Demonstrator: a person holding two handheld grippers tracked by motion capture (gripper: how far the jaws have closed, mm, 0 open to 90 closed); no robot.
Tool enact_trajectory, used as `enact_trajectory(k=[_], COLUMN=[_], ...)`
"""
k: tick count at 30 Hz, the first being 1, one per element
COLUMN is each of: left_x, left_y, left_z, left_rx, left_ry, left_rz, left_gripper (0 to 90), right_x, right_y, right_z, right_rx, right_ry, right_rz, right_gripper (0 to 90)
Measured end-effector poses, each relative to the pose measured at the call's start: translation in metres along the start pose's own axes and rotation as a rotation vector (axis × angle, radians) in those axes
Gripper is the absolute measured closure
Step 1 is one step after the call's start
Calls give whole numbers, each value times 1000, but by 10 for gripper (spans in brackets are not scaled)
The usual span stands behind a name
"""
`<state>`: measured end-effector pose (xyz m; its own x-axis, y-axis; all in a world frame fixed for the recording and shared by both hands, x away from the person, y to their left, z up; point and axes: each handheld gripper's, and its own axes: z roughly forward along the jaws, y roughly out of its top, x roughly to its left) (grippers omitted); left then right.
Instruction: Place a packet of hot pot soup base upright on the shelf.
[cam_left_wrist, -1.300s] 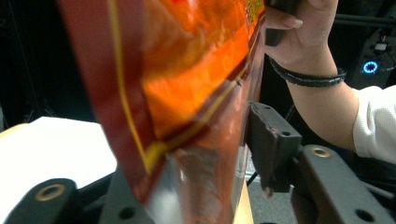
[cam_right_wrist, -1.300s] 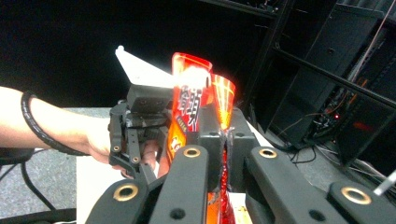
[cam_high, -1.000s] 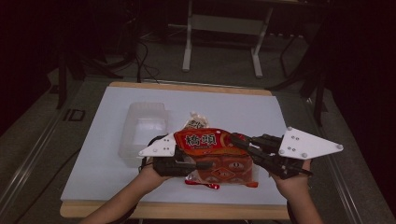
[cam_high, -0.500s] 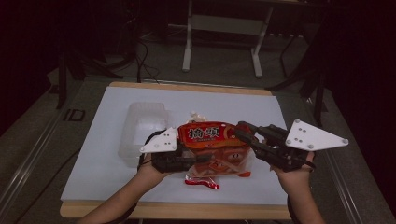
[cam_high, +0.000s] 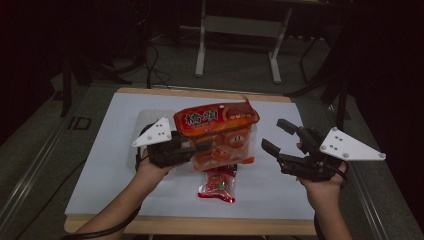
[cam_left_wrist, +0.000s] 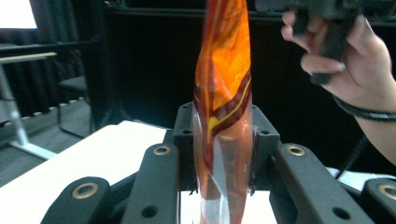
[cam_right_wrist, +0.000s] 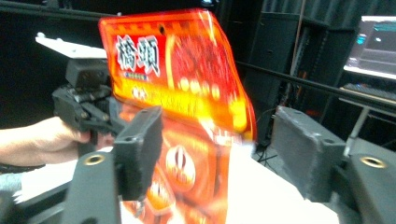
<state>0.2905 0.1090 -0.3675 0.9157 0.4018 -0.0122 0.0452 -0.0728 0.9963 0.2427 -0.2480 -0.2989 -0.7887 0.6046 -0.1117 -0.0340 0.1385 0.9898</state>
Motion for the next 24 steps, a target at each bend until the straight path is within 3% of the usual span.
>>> enact_trajectory(k=[3, 7, 16, 19, 24], left_x=[8, 19, 37, 44, 56], left_y=[6, 13, 23, 21, 16], left_z=[-8, -20, -50, -60, -73], left_rx=[-16, -49, -76, -91, -102], left_ry=[37, 99, 265, 308, 376], left_rz=[6, 17, 26, 6, 8], left_gripper=[716, 716, 717, 717, 716], right_x=[-3, -6, -10, -10, -13], right_y=[-3, -7, -20, -24, -28], right_z=[-2, -5, -6, -4, -1], right_rx=[-1, 11, 20, 16, 17], right_ry=[-20, -17, -20, -20, -26], right_rz=[9, 28, 73, 81, 93], right_gripper=[197, 145, 138, 137, 131])
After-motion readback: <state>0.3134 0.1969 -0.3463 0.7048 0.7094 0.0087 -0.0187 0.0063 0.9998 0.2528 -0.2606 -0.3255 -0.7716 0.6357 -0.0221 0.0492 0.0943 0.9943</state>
